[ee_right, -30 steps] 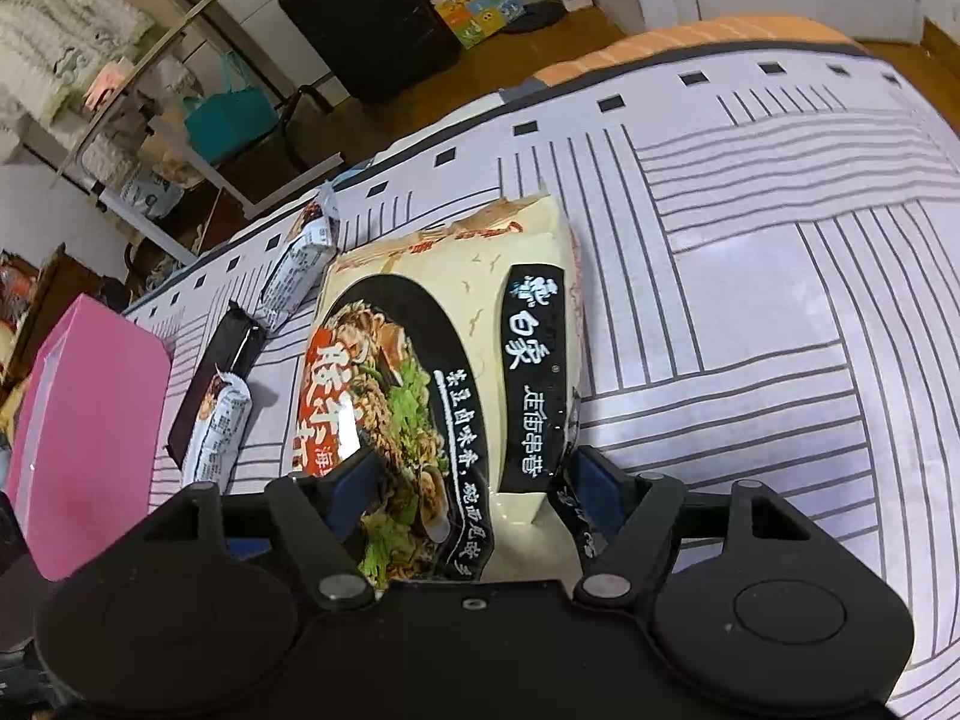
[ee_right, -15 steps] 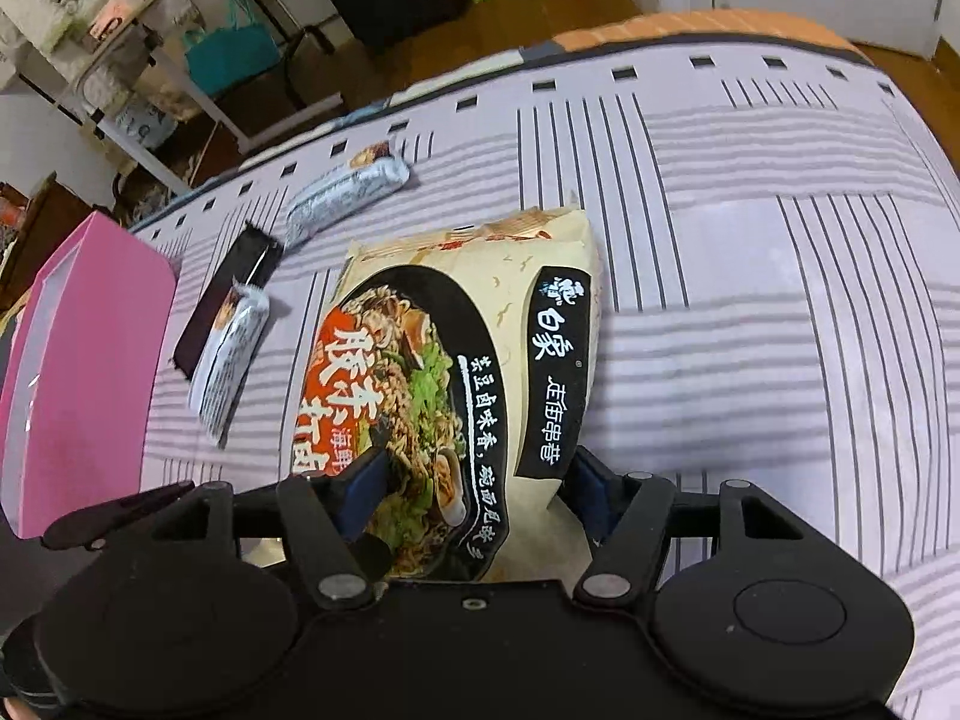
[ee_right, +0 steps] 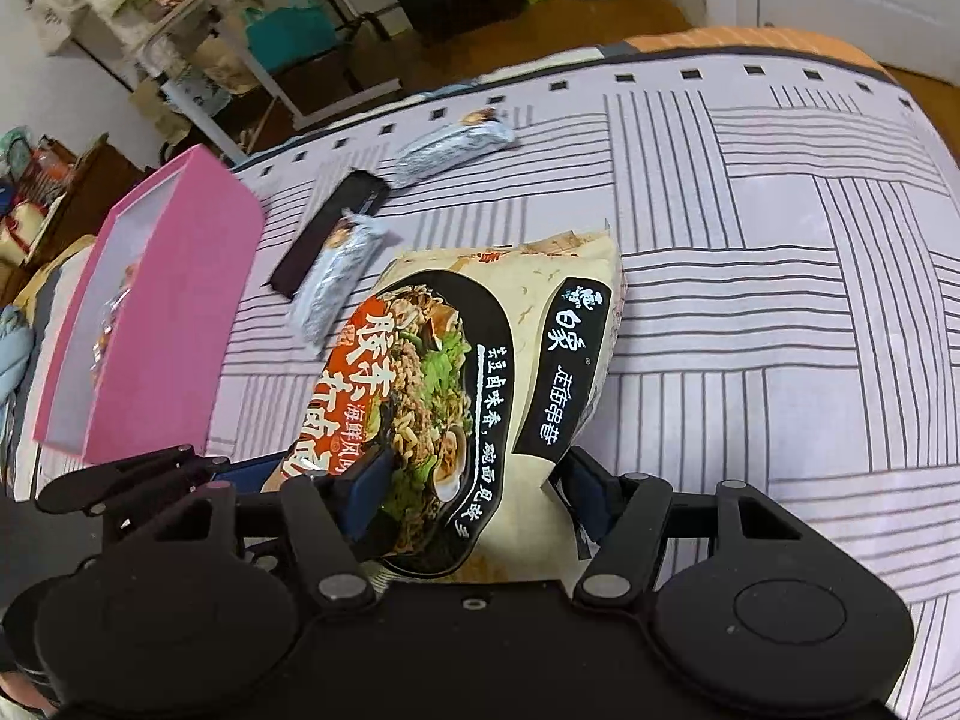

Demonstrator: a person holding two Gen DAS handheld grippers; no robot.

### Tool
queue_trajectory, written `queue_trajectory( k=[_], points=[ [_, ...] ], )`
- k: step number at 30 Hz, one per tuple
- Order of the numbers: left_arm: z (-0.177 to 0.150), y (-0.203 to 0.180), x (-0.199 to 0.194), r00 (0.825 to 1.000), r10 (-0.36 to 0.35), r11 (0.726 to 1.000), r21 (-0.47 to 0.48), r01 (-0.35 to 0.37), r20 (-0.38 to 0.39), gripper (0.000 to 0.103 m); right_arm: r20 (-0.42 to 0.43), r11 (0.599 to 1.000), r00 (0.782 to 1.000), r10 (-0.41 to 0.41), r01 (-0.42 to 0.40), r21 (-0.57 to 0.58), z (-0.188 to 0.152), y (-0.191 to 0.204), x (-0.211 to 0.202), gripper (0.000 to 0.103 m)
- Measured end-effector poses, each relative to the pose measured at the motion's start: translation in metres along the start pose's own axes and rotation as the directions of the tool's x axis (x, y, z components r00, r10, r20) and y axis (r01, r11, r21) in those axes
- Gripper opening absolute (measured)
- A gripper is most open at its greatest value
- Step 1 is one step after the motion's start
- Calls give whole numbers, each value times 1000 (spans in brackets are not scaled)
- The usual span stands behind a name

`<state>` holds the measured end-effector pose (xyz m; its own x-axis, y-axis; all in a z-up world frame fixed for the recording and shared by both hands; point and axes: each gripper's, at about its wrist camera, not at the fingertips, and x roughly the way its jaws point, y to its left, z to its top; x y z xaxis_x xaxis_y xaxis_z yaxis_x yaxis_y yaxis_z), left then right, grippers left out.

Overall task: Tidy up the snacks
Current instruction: 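Lift the noodle bag with both grippers and carry it over the pink box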

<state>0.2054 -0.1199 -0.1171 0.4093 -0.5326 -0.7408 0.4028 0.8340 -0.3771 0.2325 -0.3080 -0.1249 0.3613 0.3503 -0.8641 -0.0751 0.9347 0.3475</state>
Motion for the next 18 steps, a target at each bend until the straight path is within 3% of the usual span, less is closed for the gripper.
queue_trajectory(
  k=[8,13,18],
  points=[
    [-36,-10,-51,998,29,999,47,-27,-51,54,66,997,997,34,-29,-65,-59,43,-36,65],
    [-56,-21,-98,996,83,990,115,-81,-17,54,99,992,993,67,-56,-112,-77,76,-61,65],
    [-64,-16,-148,993,111,988,98,-115,51,54,119,982,988,100,-78,-172,-72,116,-81,64]
  ],
)
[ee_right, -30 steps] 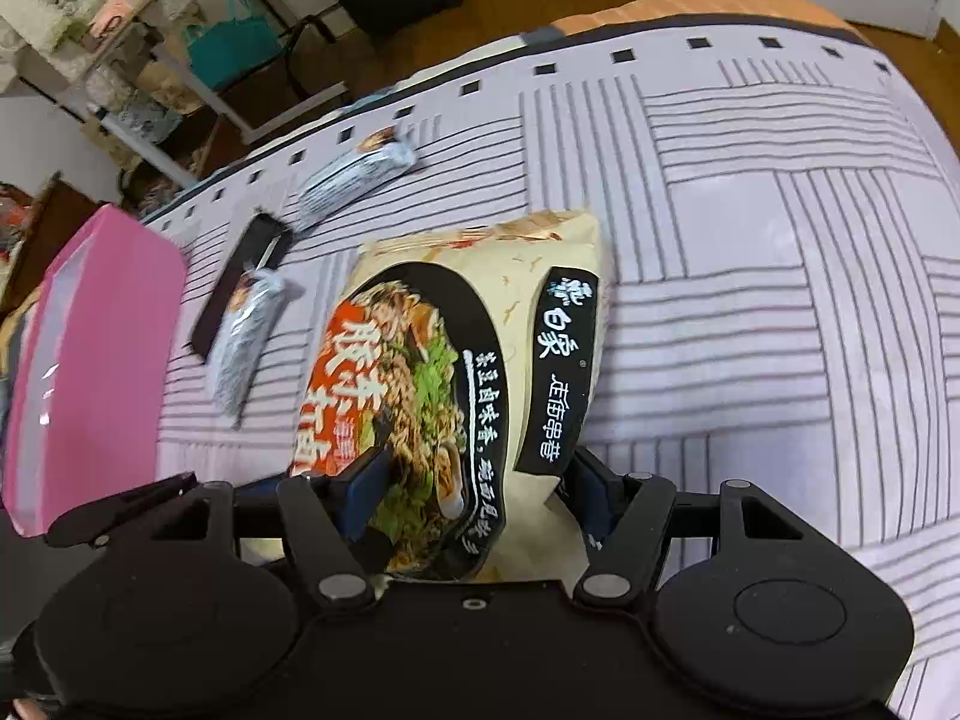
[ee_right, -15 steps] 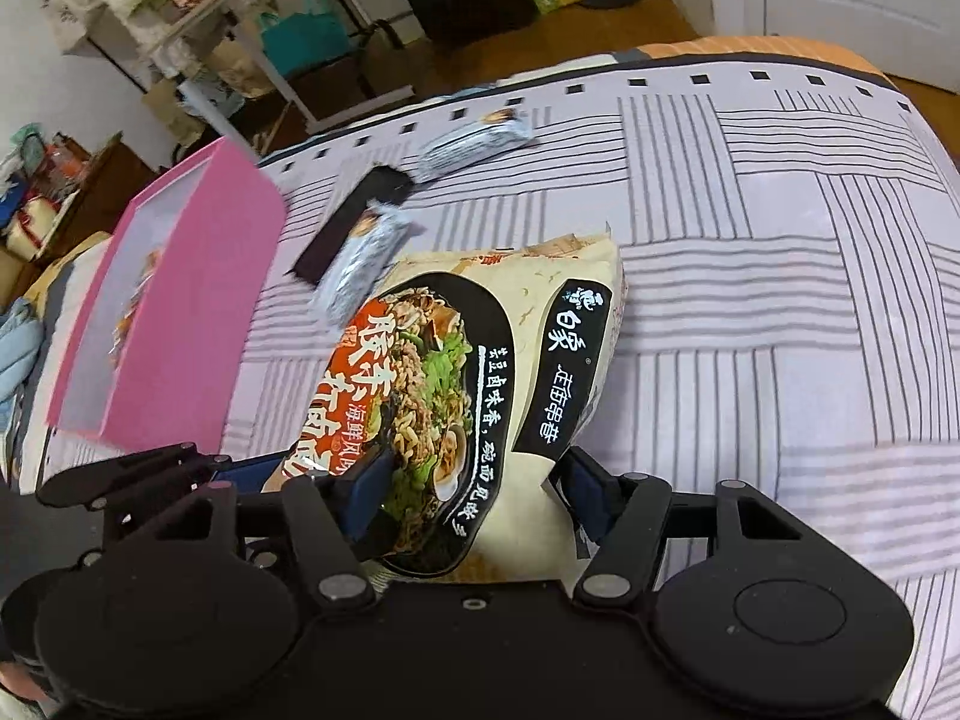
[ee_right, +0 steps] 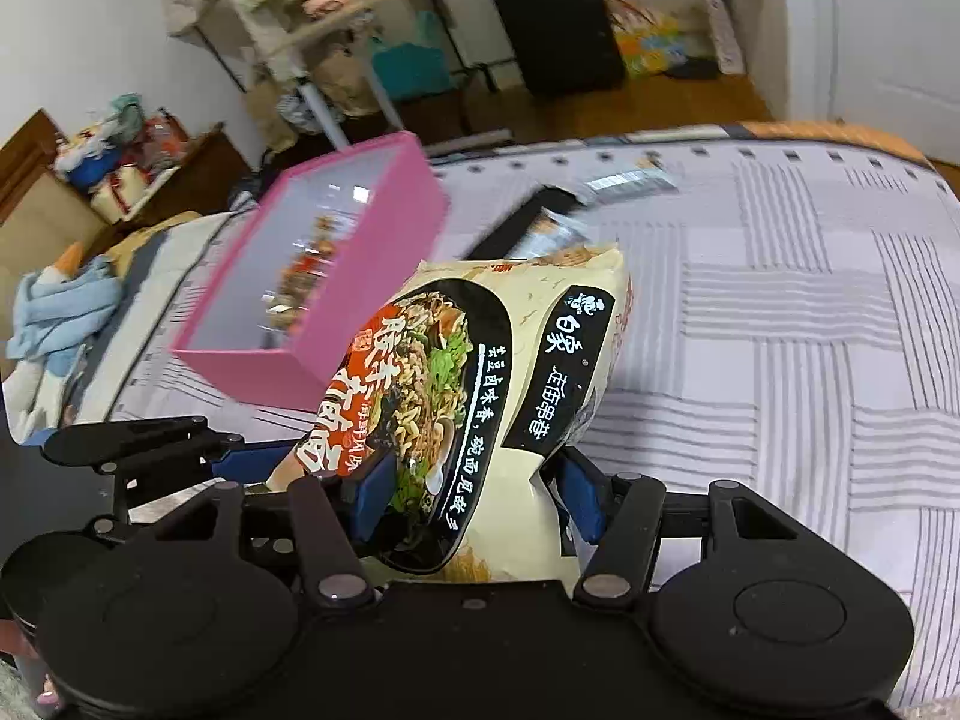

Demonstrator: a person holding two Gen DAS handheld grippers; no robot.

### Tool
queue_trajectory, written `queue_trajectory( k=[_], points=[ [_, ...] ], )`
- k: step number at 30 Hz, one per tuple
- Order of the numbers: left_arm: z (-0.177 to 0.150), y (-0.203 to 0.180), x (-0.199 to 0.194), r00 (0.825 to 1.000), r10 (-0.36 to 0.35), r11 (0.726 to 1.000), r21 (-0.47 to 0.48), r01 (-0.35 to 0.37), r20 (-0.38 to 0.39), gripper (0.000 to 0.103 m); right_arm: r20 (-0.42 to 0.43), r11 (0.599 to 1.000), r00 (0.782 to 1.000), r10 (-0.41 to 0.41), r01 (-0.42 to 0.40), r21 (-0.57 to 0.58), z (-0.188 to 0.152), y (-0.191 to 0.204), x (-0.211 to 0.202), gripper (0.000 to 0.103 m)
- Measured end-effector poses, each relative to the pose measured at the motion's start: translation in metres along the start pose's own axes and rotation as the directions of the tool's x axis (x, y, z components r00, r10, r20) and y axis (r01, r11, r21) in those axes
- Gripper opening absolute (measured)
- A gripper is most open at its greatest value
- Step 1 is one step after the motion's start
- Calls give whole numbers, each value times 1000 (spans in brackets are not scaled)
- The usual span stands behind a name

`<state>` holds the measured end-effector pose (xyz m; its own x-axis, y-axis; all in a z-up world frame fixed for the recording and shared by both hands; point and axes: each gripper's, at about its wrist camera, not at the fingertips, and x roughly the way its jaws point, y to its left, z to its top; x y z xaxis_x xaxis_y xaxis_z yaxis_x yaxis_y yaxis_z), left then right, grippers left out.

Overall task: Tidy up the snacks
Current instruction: 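Lift the noodle bag with both grippers and carry it over the pink box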

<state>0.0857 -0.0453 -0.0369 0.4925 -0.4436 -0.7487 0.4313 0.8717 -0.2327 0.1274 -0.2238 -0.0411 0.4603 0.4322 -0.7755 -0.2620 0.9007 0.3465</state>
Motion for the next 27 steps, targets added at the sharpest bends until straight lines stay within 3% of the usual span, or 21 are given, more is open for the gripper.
queue_trajectory(
  k=[8,16,23,27],
  points=[
    [17,38,-52,993,80,997,-2,-80,88,54,42,990,998,55,-49,-134,46,58,10,64],
    [31,99,-76,967,208,977,-77,-198,150,54,16,962,995,103,-96,-257,95,115,61,65],
    [47,164,-60,954,264,961,-117,-249,141,54,-5,968,991,133,-131,-215,130,131,127,65],
    [51,194,-40,949,294,954,-92,-284,117,54,-35,972,986,163,-167,-167,138,129,163,65]
  ],
)
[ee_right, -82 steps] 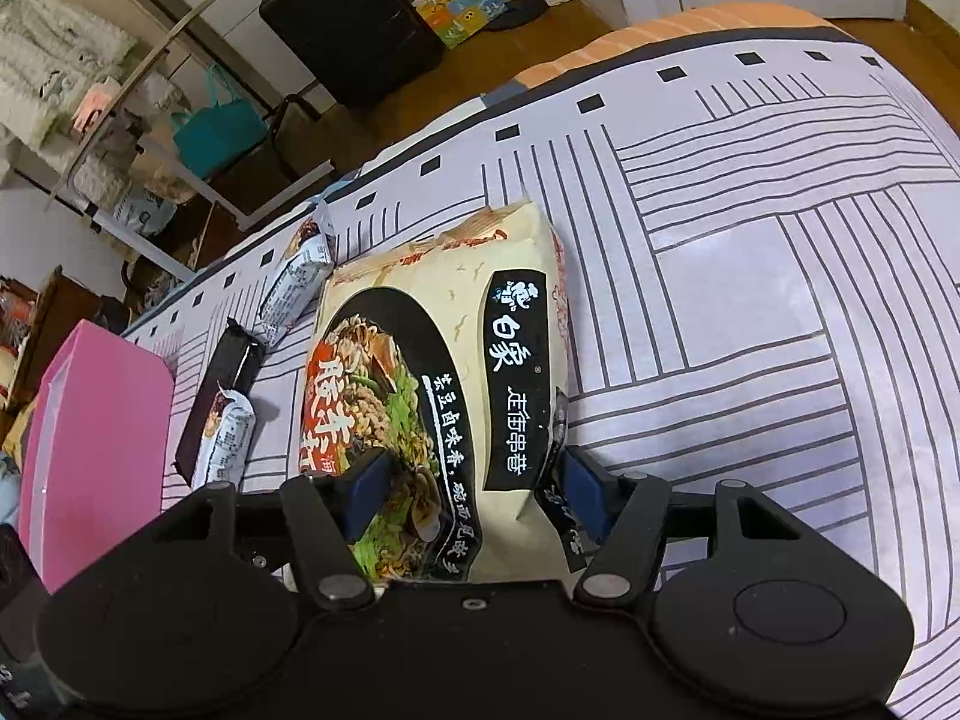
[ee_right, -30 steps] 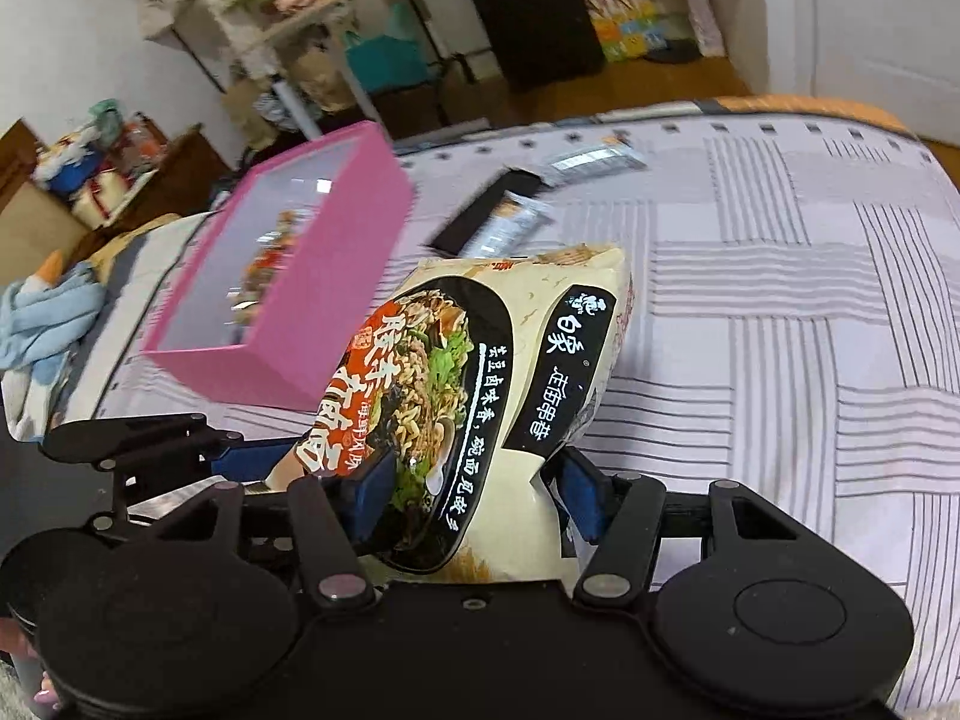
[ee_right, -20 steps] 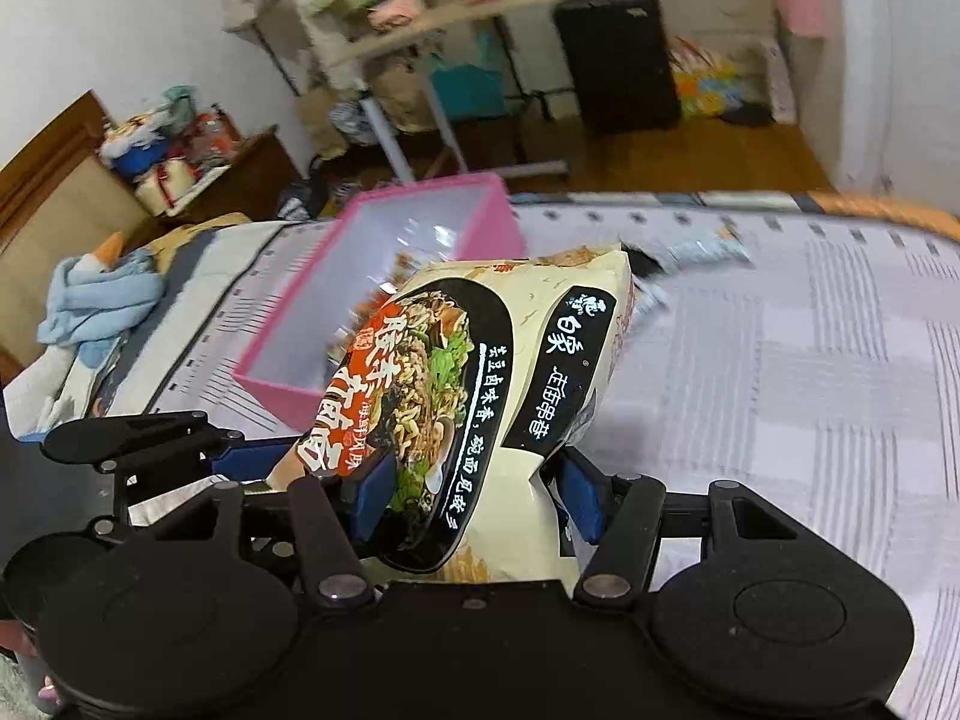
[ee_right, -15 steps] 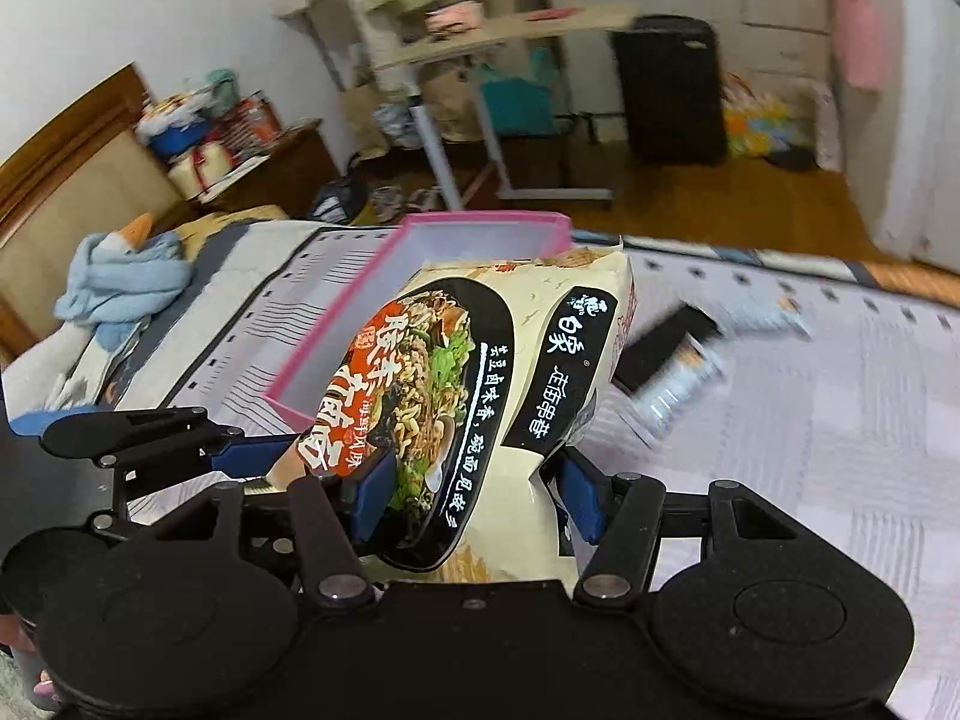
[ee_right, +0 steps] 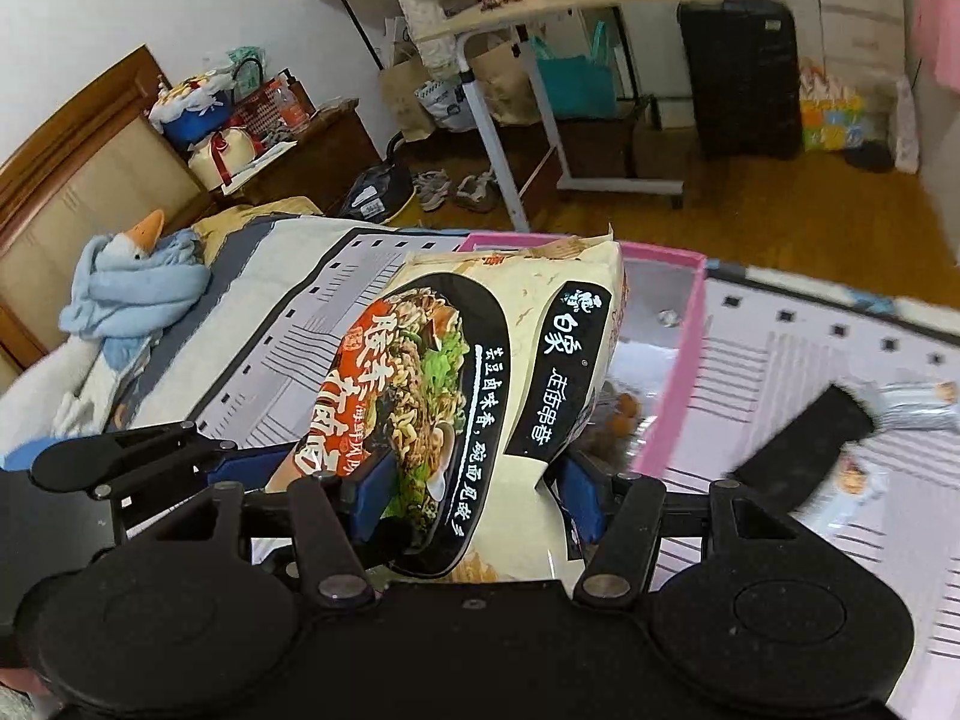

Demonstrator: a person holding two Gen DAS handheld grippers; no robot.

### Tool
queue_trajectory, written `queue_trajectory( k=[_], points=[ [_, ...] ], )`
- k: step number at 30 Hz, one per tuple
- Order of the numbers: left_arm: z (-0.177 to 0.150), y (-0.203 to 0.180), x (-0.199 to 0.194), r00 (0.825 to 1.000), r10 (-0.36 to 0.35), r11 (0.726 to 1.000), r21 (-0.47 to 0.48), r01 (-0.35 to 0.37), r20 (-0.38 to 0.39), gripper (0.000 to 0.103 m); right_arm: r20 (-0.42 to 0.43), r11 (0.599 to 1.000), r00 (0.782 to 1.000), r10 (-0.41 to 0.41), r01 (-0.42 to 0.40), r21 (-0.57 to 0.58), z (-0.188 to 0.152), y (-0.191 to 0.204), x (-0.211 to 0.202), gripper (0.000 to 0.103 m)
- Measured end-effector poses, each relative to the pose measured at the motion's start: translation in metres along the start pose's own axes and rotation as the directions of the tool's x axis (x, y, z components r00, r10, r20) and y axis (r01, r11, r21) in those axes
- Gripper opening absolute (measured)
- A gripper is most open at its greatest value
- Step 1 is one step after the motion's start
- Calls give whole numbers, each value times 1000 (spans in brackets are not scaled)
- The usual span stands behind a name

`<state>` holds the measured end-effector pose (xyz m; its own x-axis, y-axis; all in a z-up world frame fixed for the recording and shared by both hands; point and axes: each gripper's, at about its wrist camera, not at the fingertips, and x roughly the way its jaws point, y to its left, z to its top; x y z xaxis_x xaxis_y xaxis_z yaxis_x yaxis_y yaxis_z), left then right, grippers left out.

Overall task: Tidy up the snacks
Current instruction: 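Lift the noodle bag with both grippers and carry it over the pink box, then open both grippers to drop the noodle bag into the pink box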

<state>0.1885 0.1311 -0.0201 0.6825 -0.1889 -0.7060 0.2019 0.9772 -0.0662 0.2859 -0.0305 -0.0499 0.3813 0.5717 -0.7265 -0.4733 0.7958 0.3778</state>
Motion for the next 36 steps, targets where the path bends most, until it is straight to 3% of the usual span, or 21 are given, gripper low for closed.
queue_trajectory(
  k=[7,9,14,21,26,30,36],
  points=[
    [5,35,48,997,4,998,-70,-10,-83,58,-46,1000,999,-21,20,-21,1,-2,46,68],
    [4,33,55,991,64,995,-62,-72,-120,66,-37,999,999,-26,25,-34,-5,2,41,71],
    [-4,11,33,983,168,985,36,-166,-78,72,11,999,1000,-13,13,-49,-6,0,-9,73],
    [6,-19,-21,993,119,992,34,-120,14,73,105,998,994,-35,40,-44,-4,-27,-109,74],
    [21,-55,-43,997,28,999,41,-31,65,73,100,997,992,-81,82,-8,-9,-59,-156,76],
    [32,-89,-38,996,-23,997,76,17,80,73,122,995,987,-102,99,30,-11,-87,-171,76],
    [51,-127,5,993,-110,993,52,107,46,73,136,995,988,-80,71,67,4,-125,-165,76]
  ],
)
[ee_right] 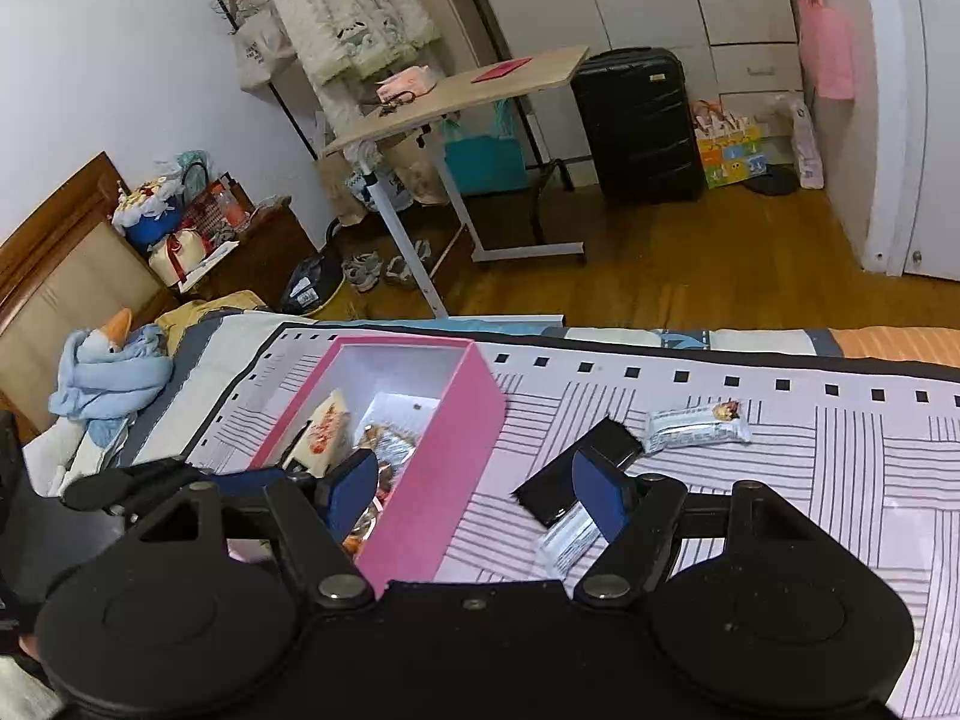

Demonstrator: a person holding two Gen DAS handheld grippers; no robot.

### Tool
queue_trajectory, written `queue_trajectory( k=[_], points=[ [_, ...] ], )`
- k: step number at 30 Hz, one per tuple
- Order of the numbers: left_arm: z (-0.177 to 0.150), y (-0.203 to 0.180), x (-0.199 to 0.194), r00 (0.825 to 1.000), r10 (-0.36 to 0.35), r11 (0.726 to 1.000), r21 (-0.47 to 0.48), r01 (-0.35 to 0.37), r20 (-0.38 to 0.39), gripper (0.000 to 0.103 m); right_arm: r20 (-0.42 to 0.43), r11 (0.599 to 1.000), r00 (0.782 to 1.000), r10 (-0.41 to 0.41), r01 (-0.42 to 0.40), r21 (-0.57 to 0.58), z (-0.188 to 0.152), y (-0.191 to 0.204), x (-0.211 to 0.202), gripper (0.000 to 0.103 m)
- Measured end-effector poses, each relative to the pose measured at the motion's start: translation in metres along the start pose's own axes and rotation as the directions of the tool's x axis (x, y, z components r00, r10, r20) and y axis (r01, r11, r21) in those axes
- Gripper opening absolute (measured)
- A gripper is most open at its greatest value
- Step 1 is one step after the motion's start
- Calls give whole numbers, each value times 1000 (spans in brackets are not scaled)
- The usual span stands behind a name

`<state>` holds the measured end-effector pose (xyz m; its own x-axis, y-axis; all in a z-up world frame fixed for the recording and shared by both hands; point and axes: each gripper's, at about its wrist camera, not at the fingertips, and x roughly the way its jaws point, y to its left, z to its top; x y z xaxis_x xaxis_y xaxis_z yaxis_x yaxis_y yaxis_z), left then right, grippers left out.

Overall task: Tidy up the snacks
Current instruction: 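Open both grippers to drop the noodle bag into the pink box, then move both grippers to the white snack bar and close them on it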

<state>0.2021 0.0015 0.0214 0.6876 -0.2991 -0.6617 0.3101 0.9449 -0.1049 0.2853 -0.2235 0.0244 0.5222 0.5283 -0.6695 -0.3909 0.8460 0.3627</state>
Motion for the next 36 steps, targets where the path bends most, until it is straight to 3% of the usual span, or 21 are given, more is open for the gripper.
queue_trajectory(
  k=[3,5,7,12,17,21,30,34,36],
  points=[
    [11,-8,30,996,-78,995,-68,75,-53,73,-27,1000,999,-16,16,-4,14,-15,20,76],
    [14,-12,47,994,-77,992,-106,69,-73,72,-30,1000,999,-17,17,-19,20,-24,33,74],
    [17,-14,63,994,-73,990,-129,62,-85,72,-39,999,999,-4,2,-40,24,-34,46,63],
    [12,-19,102,993,-51,989,-143,35,-109,70,22,1000,1000,1,-1,-10,20,-66,79,63],
    [-12,-8,139,995,-52,983,-179,36,-87,70,62,992,995,-78,83,-91,-2,-98,116,63],
    [-29,-4,172,990,-74,976,-215,46,-120,70,50,983,990,-129,135,-126,-12,-129,148,63],
    [-52,-17,204,989,25,997,-66,-35,-144,70,52,987,990,-128,133,-94,-1,-164,181,63],
    [-52,-9,208,987,-21,995,-98,5,-161,69,63,988,992,-105,112,-104,9,-172,196,63],
    [-52,-7,211,985,-36,995,-95,20,-170,62,48,991,995,-89,94,-93,8,-178,202,63]
  ],
)
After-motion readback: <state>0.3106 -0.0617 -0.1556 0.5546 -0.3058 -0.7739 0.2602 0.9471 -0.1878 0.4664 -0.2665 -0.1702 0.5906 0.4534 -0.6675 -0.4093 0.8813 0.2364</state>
